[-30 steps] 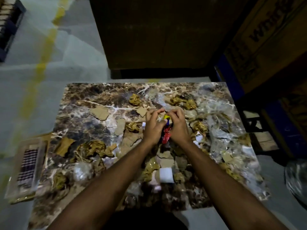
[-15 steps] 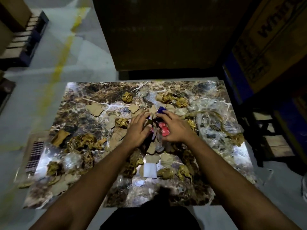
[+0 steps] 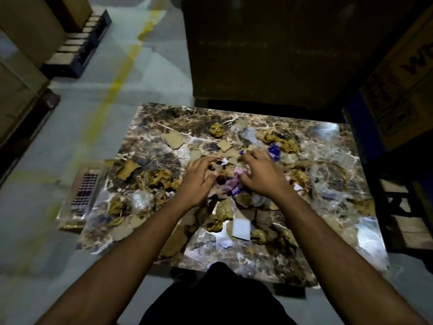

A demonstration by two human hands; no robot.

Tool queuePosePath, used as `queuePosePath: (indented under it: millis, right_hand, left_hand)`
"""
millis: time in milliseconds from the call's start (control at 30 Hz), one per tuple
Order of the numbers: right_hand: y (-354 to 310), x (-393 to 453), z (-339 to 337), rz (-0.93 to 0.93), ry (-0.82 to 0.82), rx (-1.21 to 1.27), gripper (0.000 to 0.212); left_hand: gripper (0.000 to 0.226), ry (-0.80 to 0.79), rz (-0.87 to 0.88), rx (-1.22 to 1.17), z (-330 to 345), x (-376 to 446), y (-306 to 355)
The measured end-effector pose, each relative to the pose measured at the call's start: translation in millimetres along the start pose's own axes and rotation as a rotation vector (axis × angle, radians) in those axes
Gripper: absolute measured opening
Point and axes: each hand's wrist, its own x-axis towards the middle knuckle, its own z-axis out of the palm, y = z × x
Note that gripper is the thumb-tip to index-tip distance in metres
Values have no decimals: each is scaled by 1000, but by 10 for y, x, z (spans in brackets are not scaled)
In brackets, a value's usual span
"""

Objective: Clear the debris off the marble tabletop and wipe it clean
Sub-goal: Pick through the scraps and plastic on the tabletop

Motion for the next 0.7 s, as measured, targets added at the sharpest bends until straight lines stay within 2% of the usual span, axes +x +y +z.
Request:
queuePosePath:
  millis: [267,433,533,633,700]
  right_hand:
    - [-1101,265,565,-278,-147,54,63]
    - [-1667,441,903,-405,-239,45,83]
    - [-1982,551,1067,-414,-287,-40,101]
    - [-2291,711,1198,-381,-328,-109,112]
    - [-2468,830,1267,-347,-375,-141,113]
  left_hand:
    - [43,231,-99,-10,-533,-738,-606]
    - [53,338,-204,38,-944,-1195,-1079]
    - [73,250,-371,252,-1125,-1396,-1425]
    - [112,31,-569,364,-1216,-1508,-1648]
    - [131,-121,-620,411,-1236,-1534,-1754]
